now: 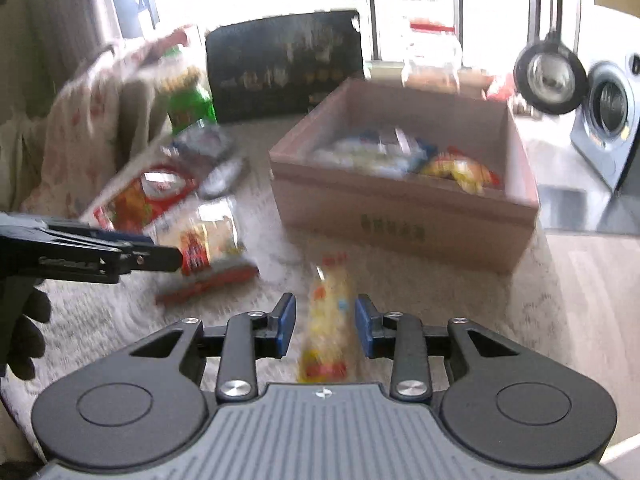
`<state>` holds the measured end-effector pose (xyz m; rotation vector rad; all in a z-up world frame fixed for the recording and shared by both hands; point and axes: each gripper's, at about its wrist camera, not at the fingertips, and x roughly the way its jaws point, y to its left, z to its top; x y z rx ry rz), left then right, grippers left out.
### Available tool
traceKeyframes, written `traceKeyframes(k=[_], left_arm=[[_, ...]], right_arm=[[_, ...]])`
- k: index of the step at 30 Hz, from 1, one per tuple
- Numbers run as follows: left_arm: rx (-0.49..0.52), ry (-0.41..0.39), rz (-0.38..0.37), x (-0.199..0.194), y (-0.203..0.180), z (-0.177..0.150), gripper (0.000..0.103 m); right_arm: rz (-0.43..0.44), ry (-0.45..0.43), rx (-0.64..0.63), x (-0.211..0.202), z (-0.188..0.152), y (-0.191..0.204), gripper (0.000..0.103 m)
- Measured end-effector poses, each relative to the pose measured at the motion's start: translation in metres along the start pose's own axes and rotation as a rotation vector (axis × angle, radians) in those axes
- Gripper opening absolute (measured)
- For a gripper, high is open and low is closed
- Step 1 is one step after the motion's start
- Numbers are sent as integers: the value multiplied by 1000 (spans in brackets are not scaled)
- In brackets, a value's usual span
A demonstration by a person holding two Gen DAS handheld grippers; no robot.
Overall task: Organize snacks
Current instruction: 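Lift both held snacks and move them toward the pink box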
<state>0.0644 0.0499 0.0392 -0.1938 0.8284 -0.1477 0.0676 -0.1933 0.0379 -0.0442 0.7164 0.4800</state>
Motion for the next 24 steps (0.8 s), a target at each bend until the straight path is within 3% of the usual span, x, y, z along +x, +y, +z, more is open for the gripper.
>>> traceKeyframes(k=[3,5,7,11,15,18,20,24], left_arm=[[-85,-30,5,-3,16,2,59],[-129,-39,-3,-5,25,3,59],[-160,-40,-13,-7,32,3,59],[-162,-46,-36,-6,43,3,59],[-112,-19,-79,2,43,0,59],[-16,-2,-89,2,30,-5,59],[60,-4,-48,-3,19,-8,59],[231,-53,83,-14,-14,-11,59]], right_arm=[[-15,-28,-71,16,14,16,32],[-37,-29,-102,34,22,29,21],[-54,-29,-137,50,26,41,19],[79,23,-112,62,23,53,19],[260,78,-85,46,6,60,19],[302,89,-105,28,-10,64,19],[267,53,-141,9,-18,63,19],[101,-55,-162,-16,-24,43,26]])
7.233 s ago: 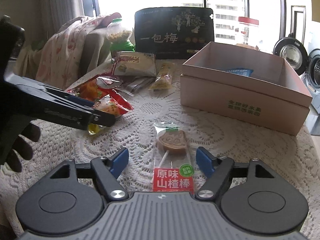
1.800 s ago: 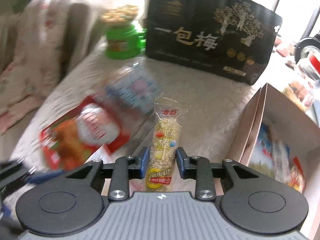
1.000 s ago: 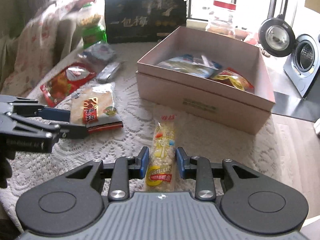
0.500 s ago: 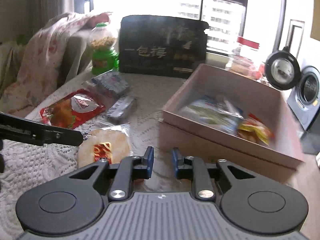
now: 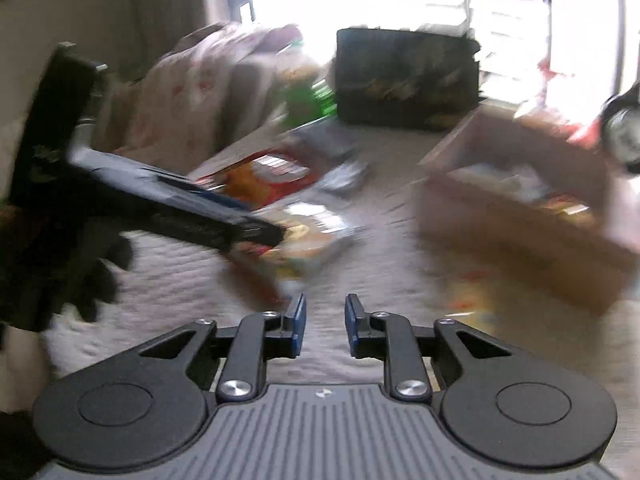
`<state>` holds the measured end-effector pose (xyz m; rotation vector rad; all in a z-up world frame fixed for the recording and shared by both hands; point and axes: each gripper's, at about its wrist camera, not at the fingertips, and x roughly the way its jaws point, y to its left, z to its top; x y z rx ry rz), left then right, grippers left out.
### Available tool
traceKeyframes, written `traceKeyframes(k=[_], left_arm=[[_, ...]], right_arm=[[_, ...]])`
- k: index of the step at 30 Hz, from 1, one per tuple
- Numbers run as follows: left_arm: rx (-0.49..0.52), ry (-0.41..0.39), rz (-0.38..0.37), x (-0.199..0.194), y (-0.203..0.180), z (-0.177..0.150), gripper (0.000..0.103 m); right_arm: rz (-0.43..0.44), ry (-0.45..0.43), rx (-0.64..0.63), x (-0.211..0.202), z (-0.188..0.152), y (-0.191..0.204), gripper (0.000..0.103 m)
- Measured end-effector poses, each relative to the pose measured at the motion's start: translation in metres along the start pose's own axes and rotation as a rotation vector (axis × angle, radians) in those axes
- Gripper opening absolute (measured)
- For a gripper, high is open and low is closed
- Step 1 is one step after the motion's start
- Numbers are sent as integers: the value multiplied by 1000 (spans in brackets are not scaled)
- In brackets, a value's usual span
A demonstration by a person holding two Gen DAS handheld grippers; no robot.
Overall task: Organize snacks
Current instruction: 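Lift both held snacks and move them toward the pink box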
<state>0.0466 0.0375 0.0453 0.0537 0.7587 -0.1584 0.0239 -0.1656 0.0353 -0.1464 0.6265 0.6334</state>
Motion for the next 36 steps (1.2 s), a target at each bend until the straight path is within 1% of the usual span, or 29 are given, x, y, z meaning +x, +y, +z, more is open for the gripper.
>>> traceKeyframes(k=[2,4,5,6,8,11,14,18,20,22,24,27,29,31,32,36], left_arm=[[36,10,4,3,-13,4,59],[67,40,8,12,-26,6,59],[82,56,17,16,-31,6,60],[103,62,35,20,-37,6,61],[124,73,50,23,-42,7,61],[132,84,49,24,-48,7,67],[138,93,35,26,-51,7,74],[121,106,3,30,-52,10,86],[112,109,-10,31,-52,11,89],[99,104,-22,29,-51,11,88],[63,83,-25,23,-45,11,84],[18,49,25,16,-34,8,82],[-32,63,35,18,-24,7,82],[-77,89,19,24,-14,6,82],[-92,95,-1,26,-12,6,82],[-101,96,-27,35,-15,10,83]], right_arm=[[-95,-39,30,-4,-3,-16,39],[-188,-50,70,-1,-7,-32,43],[-230,-51,104,2,-9,-41,43],[-253,-48,150,6,-12,-52,43],[-243,-75,241,6,-18,-69,58],[-208,-121,327,3,-32,-86,66],[-190,-123,373,2,-36,-92,66],[-182,-122,380,7,-36,-94,67],[-178,-122,388,8,-36,-92,68],[-173,-121,402,7,-37,-94,69],[-169,-119,419,7,-38,-96,70],[-165,-117,433,7,-39,-98,71],[-165,-116,433,8,-39,-98,71],[-167,-116,433,8,-38,-97,72],[-166,-116,434,8,-38,-97,72],[-171,-101,407,4,-36,-91,72]])
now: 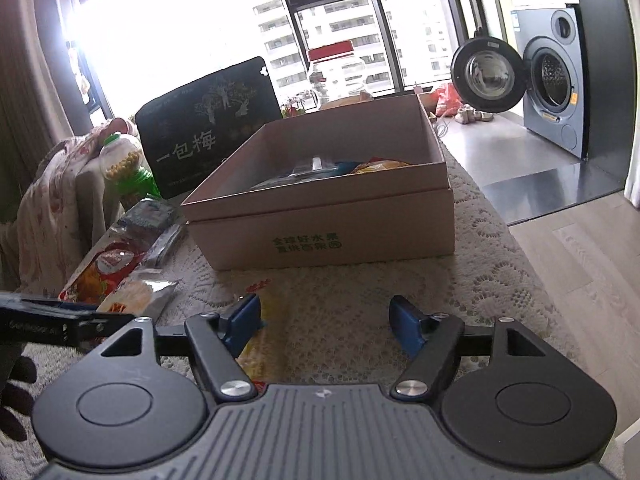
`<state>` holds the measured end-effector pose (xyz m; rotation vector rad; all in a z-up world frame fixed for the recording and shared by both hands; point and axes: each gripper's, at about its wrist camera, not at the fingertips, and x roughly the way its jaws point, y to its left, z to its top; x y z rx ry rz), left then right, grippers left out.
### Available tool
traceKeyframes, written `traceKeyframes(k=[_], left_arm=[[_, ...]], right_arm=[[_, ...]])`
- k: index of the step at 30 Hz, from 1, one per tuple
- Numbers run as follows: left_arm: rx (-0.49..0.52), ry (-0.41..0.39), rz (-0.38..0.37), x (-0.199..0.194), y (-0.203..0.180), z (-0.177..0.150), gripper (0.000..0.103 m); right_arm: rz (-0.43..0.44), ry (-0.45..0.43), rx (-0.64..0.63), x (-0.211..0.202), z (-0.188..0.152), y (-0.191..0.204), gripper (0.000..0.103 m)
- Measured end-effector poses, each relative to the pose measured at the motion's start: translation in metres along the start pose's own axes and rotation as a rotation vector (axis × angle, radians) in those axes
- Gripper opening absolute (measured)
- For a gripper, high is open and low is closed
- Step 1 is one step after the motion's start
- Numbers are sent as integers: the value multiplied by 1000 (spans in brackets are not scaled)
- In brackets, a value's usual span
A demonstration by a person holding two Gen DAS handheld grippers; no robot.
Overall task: Organize snacks
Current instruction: 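Lift both held snacks and move them toward the pink box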
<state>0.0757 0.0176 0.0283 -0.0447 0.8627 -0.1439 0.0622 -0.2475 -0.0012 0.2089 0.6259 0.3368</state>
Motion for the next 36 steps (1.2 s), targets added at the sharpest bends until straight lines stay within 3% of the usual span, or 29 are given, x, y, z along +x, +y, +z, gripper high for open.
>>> traceKeyframes(k=[5,9,13,16,27,31,36], left_arm=[[8,-10,-17,8,-4,2,83],[30,-10,-39,12,-11,6,83],[75,-19,-49,18,-20,5,84],[84,-25,-36,20,-24,6,85],[100,-46,-13,23,-27,5,81],[82,-41,-53,10,-23,-2,81],[60,-25,-110,-17,-19,-25,81]], right_arm=[[63,52,-102,-13,-5,23,72],[-7,85,-211,-11,-9,45,72],[-54,135,-239,-1,-15,53,72],[-82,115,-274,-2,-24,60,72],[-79,111,-225,-5,-26,55,78],[-48,142,-254,-2,-23,55,84],[-37,160,-250,-2,-19,55,84]])
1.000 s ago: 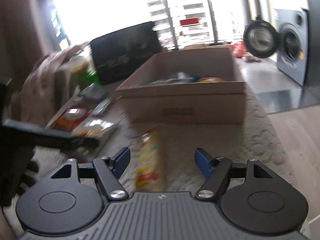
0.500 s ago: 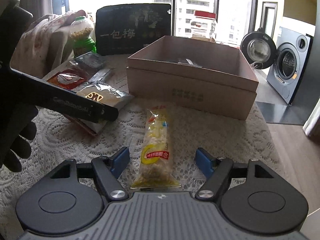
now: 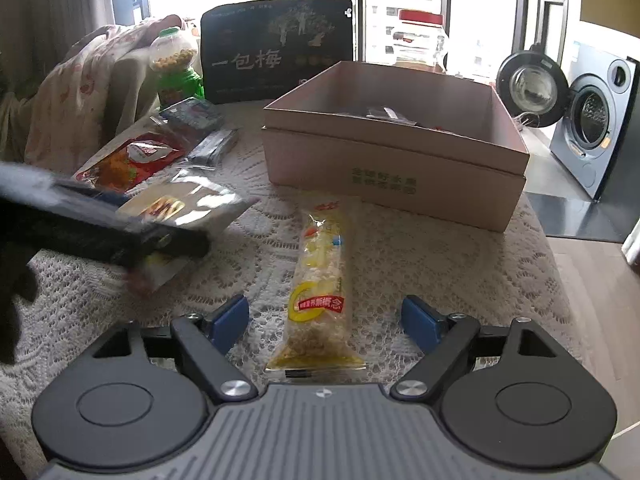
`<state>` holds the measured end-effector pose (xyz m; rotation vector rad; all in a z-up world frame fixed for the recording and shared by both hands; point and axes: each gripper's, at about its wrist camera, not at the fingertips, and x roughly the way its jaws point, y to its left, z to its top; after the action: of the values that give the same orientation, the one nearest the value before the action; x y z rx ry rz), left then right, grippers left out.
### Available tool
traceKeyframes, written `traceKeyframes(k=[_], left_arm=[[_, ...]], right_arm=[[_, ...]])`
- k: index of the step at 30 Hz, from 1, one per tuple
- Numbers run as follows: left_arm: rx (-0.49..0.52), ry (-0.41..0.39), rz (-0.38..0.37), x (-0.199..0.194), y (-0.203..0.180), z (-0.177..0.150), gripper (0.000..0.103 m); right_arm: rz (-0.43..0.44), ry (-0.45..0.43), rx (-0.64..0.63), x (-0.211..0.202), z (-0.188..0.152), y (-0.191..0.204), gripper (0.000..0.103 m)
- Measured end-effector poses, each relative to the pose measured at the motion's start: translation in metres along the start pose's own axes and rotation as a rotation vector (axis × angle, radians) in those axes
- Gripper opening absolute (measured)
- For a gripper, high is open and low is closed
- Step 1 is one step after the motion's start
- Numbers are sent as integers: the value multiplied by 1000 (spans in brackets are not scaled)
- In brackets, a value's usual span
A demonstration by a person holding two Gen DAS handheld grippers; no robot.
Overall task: Organize snacks
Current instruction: 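Lift both held snacks and move them toward the pink box, then lower both snacks into the pink box and open both tools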
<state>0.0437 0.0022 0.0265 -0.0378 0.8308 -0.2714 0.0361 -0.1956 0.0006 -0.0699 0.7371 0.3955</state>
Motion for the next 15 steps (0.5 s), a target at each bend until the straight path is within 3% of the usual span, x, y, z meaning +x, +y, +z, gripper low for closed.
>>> traceKeyframes(k=[3,10,15], left_arm=[[9,13,-19,-15,-3,-16,81],[6,24,-46,-31,-11,-37,81],[28,33,-61,-37,-22,-41,81]], right_arm=[[-7,-7,11,1,5,0,74],[-25,16,-27,10,24,9,29],[-8,8,-76,-14,21,15,28]])
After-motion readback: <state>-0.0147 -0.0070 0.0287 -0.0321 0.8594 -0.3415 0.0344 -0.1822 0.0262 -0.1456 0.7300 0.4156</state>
